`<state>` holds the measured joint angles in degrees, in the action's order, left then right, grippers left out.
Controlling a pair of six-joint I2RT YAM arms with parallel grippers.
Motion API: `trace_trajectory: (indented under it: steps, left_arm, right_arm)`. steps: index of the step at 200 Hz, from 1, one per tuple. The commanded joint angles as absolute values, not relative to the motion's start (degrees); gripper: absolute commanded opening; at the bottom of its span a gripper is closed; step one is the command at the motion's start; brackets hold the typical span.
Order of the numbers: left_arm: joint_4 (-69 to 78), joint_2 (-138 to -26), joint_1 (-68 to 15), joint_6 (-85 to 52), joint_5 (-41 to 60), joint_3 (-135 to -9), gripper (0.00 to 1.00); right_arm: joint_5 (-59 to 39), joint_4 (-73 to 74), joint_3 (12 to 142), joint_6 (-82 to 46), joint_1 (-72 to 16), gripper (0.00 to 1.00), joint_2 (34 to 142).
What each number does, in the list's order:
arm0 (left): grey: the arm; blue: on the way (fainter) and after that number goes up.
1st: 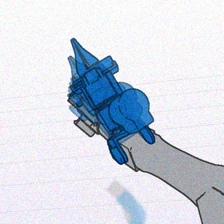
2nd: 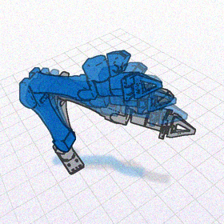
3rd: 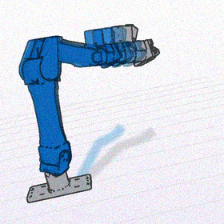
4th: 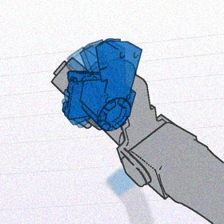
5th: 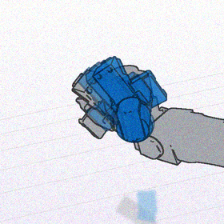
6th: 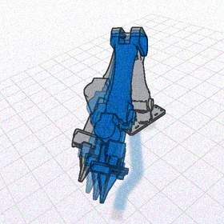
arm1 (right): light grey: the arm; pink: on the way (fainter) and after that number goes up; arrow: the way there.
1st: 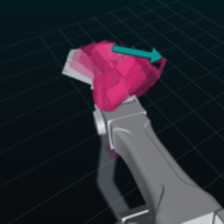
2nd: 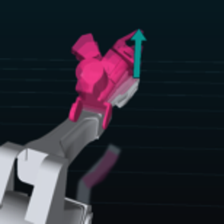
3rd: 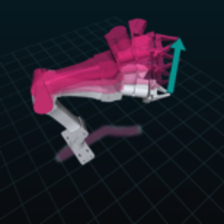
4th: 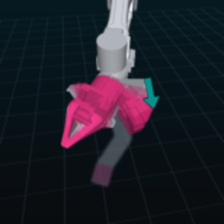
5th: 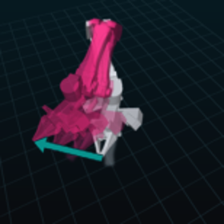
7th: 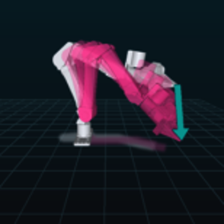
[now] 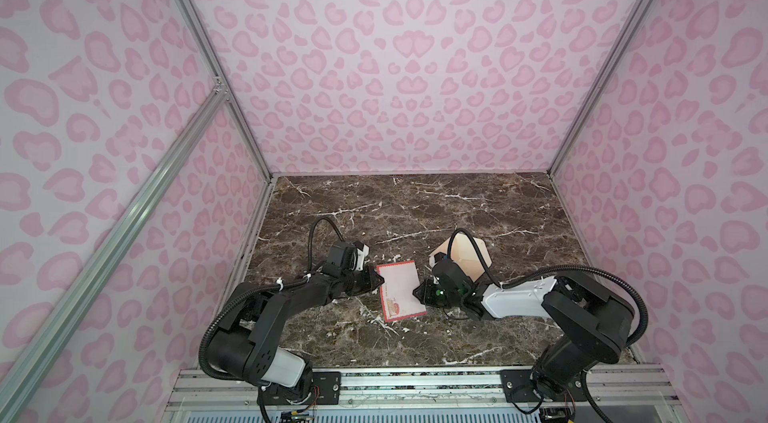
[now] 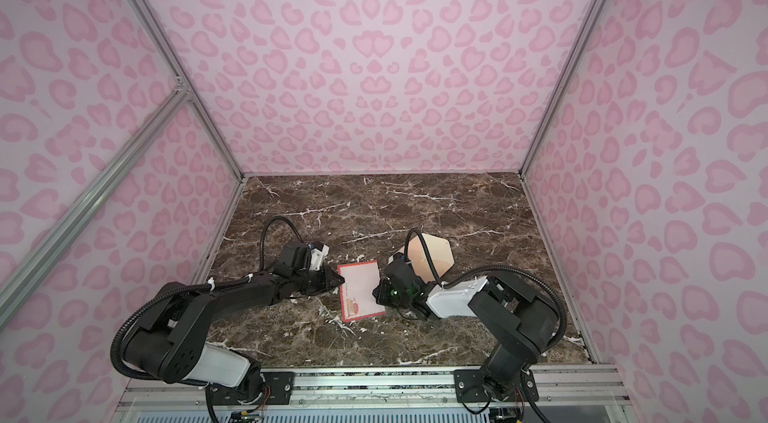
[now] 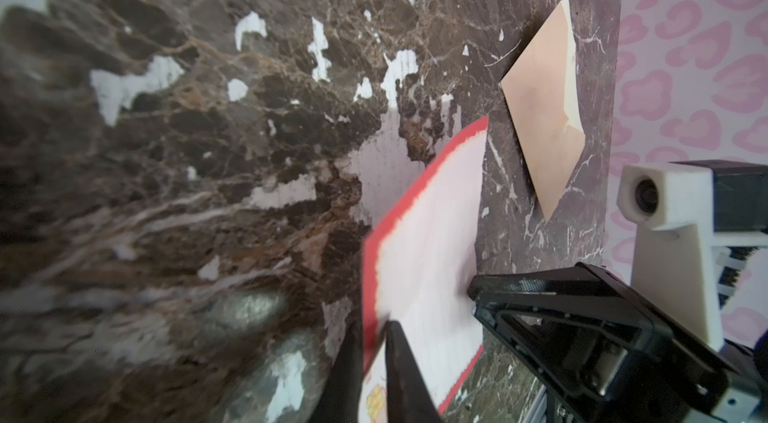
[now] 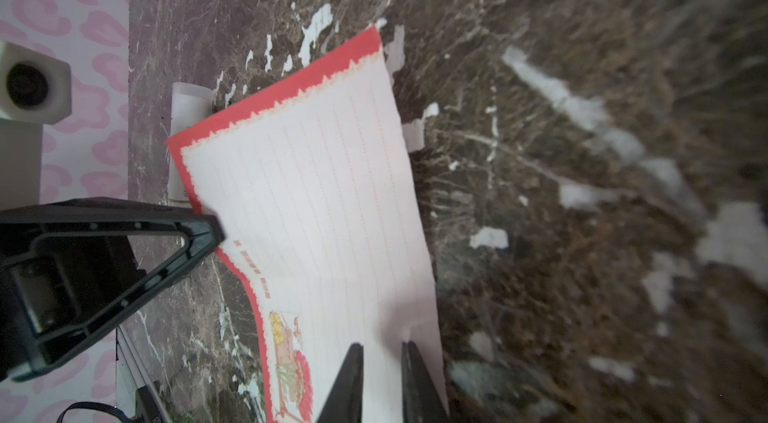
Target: Place the letter into the envelope and seal it
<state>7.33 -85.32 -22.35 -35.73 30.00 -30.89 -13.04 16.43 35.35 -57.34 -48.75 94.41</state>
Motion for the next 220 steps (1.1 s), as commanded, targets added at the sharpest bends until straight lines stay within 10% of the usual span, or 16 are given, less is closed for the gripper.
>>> trace_trajectory:
  steps: [1, 220]
  left_arm:
    - [7.56, -85.5, -22.34, -34.64, 30.79, -31.33, 0.08]
    - [-3.49, -61.3, -22.34, -33.76, 20.74, -41.25, 0.04]
  right_arm:
    - [-13.17, 11.22, 35.16, -56.85, -48.87, 0.21, 94.41]
    - [5.69, 2.27, 33.49, -55.82, -49.7, 0.59, 55.31]
